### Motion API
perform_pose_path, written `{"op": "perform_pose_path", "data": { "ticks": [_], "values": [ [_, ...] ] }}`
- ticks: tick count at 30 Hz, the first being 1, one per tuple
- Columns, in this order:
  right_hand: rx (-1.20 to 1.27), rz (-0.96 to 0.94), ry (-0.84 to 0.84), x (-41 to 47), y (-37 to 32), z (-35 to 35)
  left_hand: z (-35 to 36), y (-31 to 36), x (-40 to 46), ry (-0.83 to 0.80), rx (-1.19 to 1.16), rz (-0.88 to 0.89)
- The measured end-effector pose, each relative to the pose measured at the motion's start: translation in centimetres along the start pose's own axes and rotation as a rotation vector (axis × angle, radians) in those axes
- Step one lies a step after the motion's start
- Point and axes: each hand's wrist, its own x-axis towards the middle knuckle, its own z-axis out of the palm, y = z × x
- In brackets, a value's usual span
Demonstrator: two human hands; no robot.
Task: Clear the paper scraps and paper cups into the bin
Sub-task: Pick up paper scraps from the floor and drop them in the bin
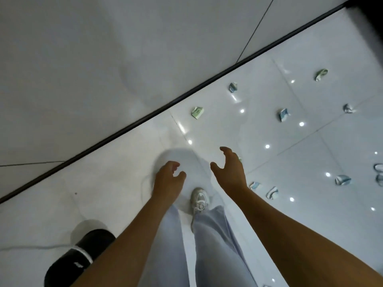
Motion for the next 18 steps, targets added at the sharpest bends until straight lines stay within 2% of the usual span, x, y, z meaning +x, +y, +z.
{"op": "perform_pose_path", "data": {
  "ticks": [10, 15, 18],
  "values": [
    [0.217, 0.151, 0.15, 9.1, -3.5, 0.1, -0.8, 7.9, 10.8, -0.153, 0.211, 0.087],
    [0.359, 0.242, 0.171, 15.5, -4.5, 2.8, -0.8, 9.6, 18.1, -0.165, 0.333, 0.132],
    [0.436, 0.302, 0.169, 19.1, -3.8, 4.5, 0.5, 9.8, 22.6, -0.149, 0.369, 0.089]
  ]
}}
